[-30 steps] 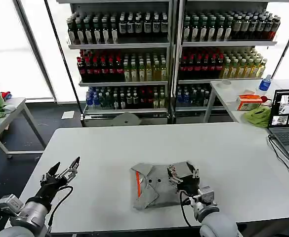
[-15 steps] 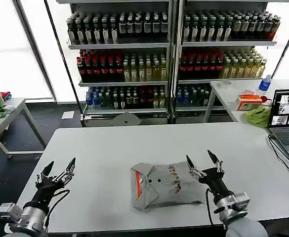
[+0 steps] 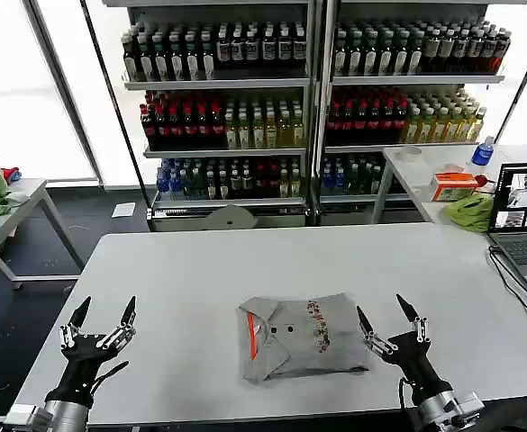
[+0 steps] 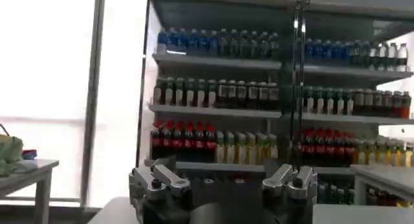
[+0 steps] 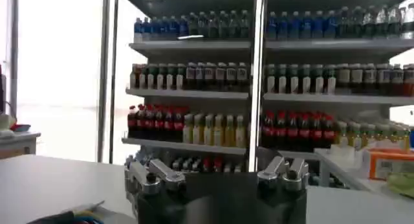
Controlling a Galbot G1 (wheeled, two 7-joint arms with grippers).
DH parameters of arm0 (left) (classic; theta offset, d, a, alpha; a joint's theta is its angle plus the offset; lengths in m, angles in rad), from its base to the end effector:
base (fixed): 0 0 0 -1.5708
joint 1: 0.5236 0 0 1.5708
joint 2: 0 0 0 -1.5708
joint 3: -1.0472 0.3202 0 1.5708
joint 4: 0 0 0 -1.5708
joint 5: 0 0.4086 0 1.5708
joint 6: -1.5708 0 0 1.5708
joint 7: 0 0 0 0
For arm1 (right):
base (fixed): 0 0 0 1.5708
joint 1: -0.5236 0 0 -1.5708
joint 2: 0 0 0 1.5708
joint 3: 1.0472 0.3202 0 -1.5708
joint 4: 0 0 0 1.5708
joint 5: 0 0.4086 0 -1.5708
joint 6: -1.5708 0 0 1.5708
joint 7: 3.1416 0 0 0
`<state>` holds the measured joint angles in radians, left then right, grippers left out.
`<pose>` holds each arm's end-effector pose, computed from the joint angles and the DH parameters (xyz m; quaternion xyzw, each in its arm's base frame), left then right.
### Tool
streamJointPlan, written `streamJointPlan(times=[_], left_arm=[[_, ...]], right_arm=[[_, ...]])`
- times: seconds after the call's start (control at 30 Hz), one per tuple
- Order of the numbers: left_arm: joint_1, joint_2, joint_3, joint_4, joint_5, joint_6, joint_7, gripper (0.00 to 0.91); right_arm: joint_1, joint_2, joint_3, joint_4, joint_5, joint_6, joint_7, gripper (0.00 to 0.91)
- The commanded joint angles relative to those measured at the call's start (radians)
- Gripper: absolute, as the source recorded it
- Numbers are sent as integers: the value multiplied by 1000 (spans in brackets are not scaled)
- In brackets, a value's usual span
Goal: Fold and organize the clothes.
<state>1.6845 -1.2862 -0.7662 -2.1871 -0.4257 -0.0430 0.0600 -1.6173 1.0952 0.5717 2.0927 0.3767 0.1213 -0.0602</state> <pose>0.2255 0.1005 -0.2393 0.0167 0.9990 -0.0263 0.0320 0.2461 -0.0685 -0.2716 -0.1286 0.9912 -0.0225 0.0231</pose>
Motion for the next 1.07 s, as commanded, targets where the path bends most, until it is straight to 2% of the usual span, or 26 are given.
streamJointPlan(times=[0.03,0.3,0.57,1.07], left_arm=[[46,-31,-11,3,104,-130,33,907],[60,-26,-33,-34,105,-126,52,907],[84,-15,-48,-61,145,-113,52,907],[100,-21,-43,-93,176,-102,53,907]], right_arm=[[-59,6,25,-10,12,89,-36,907],[-51,1,24,1,12,81,-19,907],[-44,-10,23,19,85,34,-23,907],[-32,-7,20,21,76,40,-39,907]])
